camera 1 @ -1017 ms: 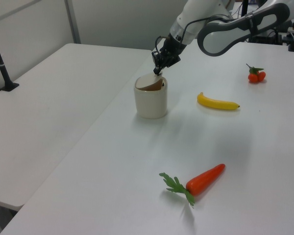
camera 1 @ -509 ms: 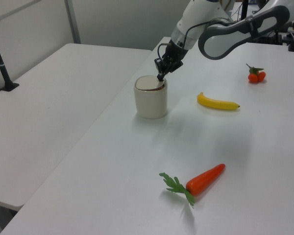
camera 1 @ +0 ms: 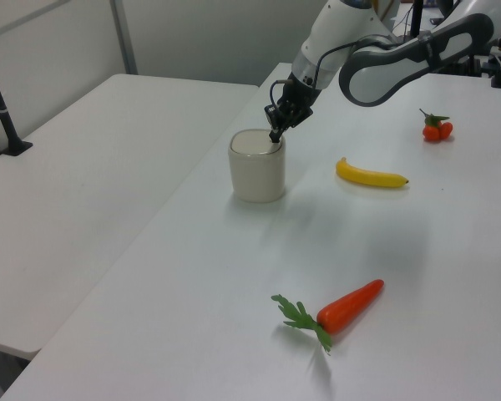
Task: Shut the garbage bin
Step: 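Press the gripper on the closed lid to seat it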
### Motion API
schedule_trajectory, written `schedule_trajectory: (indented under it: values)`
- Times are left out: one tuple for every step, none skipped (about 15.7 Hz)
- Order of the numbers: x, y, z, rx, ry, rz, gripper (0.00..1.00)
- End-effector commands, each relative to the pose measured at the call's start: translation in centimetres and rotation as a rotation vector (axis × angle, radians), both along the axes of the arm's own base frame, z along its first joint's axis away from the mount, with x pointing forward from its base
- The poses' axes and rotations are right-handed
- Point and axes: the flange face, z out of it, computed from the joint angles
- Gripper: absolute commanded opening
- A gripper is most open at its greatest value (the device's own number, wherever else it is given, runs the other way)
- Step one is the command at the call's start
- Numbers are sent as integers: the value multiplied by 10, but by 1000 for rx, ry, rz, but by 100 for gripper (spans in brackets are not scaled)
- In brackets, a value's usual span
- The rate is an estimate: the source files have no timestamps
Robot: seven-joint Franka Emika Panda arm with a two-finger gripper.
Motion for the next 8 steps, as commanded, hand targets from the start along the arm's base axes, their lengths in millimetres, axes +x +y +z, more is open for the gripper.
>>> schedule_trajectory:
  values:
    - [-5,1,-15,-20,40,22,0]
    - [-4,1,-17,-19,43,22,0]
    - [-4,1,-18,-20,43,23,0]
    - [-4,1,-19,-20,45,23,0]
    - [-4,1,-20,-20,46,23,0]
    - [-4,1,-18,-21,43,23,0]
    - [-4,0,-13,-21,37,22,0]
    - [-5,-2,-7,-19,30,18,0]
